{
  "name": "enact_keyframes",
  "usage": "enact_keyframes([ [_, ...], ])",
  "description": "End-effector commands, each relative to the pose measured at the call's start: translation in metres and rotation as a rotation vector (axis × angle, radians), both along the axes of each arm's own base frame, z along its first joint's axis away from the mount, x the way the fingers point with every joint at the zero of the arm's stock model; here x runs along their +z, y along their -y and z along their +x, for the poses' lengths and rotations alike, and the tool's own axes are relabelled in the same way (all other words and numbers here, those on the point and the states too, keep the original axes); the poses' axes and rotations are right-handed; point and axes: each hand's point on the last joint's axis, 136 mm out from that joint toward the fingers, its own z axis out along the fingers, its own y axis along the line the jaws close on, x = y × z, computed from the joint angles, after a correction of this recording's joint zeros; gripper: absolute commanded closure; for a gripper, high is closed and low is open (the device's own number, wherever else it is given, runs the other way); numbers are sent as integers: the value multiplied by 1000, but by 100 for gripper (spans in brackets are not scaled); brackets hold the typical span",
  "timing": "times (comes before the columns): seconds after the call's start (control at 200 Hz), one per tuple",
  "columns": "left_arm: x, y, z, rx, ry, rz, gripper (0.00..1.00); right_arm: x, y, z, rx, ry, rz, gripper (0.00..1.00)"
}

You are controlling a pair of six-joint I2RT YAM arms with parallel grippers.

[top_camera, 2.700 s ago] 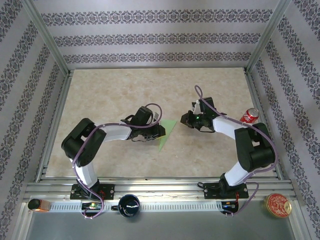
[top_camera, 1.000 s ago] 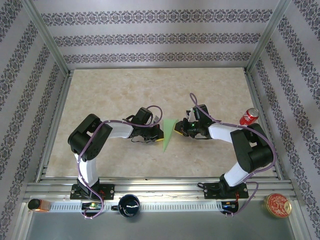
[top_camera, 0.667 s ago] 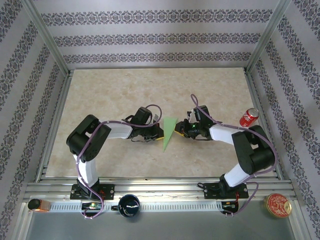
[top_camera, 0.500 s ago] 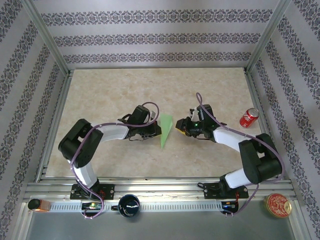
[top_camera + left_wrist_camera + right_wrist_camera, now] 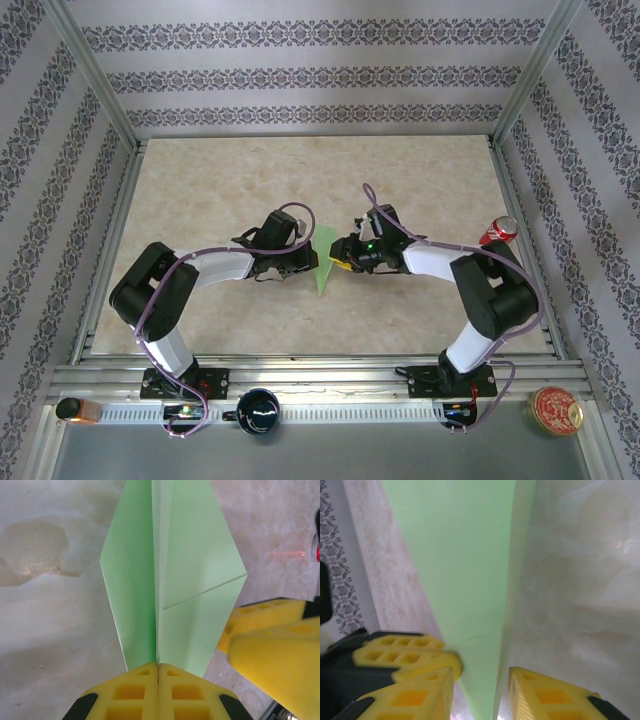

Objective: Fold a paper plane with a square sheet of paper (pick it up from the middle)
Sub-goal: Move a paper plane to the center of the table.

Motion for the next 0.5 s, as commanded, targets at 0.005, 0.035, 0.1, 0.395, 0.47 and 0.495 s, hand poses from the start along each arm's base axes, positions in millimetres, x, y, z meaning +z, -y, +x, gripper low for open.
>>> enact_keyframes([
  [0.005, -4, -5, -6, -21, -4, 49, 100, -6, -6, 7, -4, -12, -2, 69],
  [0.035, -4, -5, -6, -23, -4, 54, 100, -8, -6, 8, -6, -13, -5, 71],
  [0.1, -5, -5, -7, -30, -8, 63, 100, -12, -7, 9, -6, -17, -2, 76],
  [0.395, -10, -2, -7, -52, -25, 72, 91, -26, -10, 6, 5, -34, 38, 93],
  [0.47, -10, 0, -7, -61, -27, 65, 88, -29, -10, 5, 4, -36, 49, 95],
  [0.495, -10, 0, -7, -62, -26, 64, 86, -30, -10, 5, 2, -38, 51, 96],
])
